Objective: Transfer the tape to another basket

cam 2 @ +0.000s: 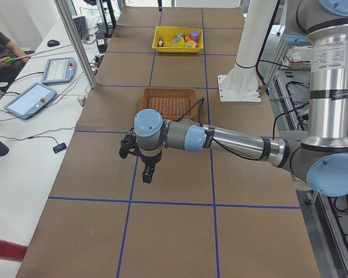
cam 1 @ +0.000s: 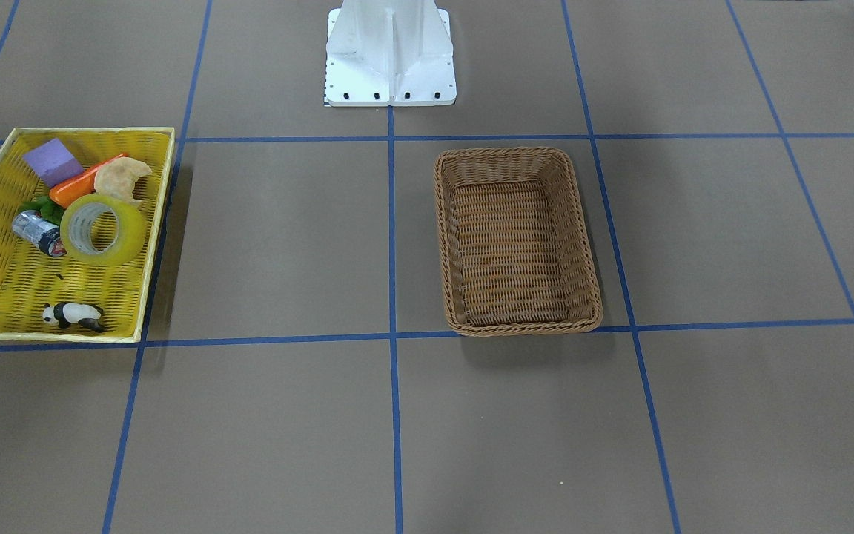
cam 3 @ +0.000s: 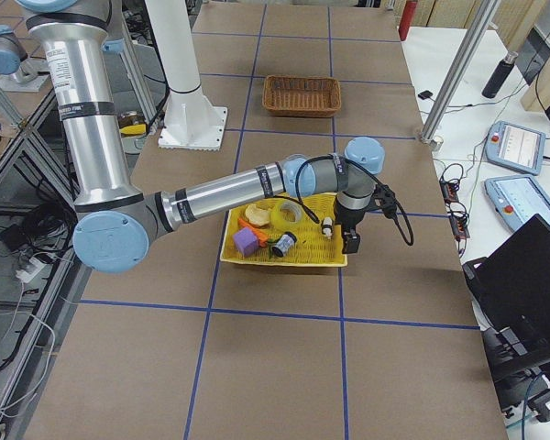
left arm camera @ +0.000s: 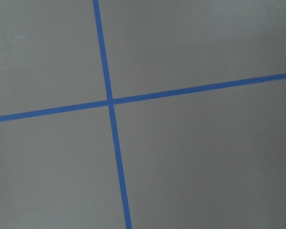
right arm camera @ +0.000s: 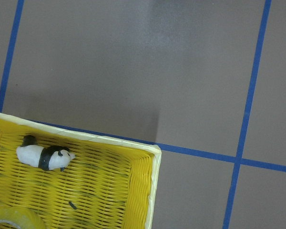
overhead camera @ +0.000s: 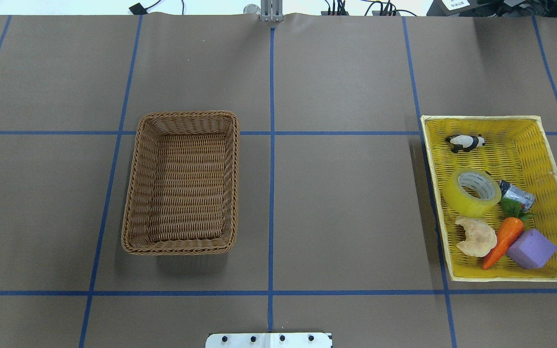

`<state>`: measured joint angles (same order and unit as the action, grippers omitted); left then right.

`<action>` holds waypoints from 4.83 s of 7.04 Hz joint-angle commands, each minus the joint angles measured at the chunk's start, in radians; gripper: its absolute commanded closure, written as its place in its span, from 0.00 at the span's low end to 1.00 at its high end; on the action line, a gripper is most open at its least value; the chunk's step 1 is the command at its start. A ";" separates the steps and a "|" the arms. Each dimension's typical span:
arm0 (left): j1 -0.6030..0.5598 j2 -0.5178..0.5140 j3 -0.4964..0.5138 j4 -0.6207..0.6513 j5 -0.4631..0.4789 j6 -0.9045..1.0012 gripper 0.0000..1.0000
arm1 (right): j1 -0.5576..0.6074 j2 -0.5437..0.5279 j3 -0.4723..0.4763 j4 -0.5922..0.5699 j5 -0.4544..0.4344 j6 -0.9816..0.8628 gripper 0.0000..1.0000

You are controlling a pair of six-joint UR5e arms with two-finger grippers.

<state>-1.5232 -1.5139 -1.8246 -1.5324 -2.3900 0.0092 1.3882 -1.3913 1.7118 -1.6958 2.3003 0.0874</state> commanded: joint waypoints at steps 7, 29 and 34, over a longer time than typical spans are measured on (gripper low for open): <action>0.000 0.009 -0.005 -0.005 0.000 0.006 0.02 | -0.061 -0.031 0.051 0.015 0.004 0.003 0.00; 0.002 0.015 -0.005 -0.005 -0.011 -0.005 0.02 | -0.379 -0.072 -0.152 0.484 0.173 -0.003 0.43; 0.000 0.015 -0.009 -0.005 -0.011 -0.005 0.02 | -0.385 -0.092 -0.162 0.481 0.215 -0.003 0.94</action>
<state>-1.5232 -1.4987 -1.8329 -1.5371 -2.4007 0.0046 1.0050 -1.4808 1.5532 -1.2126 2.4839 0.0844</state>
